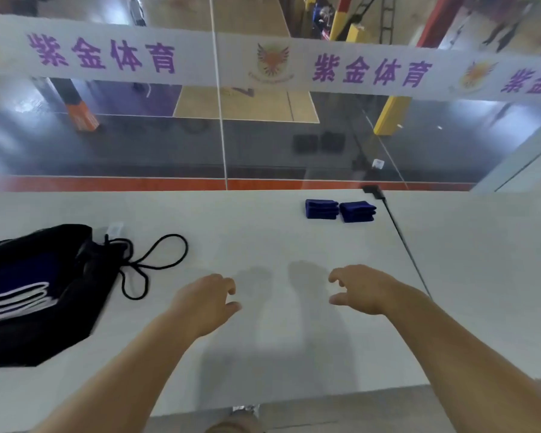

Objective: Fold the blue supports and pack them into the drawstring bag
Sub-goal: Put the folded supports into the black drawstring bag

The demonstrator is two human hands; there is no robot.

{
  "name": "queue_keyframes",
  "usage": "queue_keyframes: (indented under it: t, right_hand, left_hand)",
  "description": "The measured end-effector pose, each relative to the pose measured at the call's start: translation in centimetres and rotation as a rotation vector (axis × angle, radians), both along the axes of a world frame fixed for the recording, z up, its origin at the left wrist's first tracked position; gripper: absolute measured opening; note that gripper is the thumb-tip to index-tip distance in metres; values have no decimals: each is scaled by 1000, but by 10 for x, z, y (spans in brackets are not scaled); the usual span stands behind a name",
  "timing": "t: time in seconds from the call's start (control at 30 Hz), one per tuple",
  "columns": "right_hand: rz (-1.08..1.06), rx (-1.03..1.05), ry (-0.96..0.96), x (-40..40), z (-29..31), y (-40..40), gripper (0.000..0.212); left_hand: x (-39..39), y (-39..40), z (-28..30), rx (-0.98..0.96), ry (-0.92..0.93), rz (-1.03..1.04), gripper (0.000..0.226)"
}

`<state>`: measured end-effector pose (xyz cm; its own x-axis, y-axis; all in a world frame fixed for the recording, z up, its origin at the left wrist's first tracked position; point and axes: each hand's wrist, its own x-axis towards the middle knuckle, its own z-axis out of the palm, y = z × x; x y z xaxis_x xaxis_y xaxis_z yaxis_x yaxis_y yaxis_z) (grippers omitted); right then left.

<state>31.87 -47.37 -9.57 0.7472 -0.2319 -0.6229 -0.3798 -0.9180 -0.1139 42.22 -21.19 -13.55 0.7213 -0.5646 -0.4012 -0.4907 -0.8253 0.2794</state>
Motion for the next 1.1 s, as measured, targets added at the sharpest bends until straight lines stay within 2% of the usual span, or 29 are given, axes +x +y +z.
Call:
queue_keyframes:
  t: [0.17, 0.4, 0.57, 0.8, 0.93, 1.1]
  right_hand:
    - [-160, -19, -20, 6, 0, -50, 49]
    - [-310, -118, -157, 35, -15, -107, 45]
    - [-282, -128, -229, 70, -38, -144, 48]
    - [-156, -129, -265, 117, -70, -188, 65]
    - [-91, -100, -152, 124, -85, -198, 58]
    - [-105, -101, -149, 114, -90, -195, 49]
  left_hand:
    - [43, -66, 0, -20, 20, -112, 39]
    - [90, -151, -2, -44, 69, -189, 38]
    - [112, -198, -11, -93, 97, -169, 44]
    - [126, -249, -29, -134, 69, -155, 62]
    - [131, -271, -42, -151, 65, -192, 66]
    - [136, -281, -60, -74, 128, -185, 63]
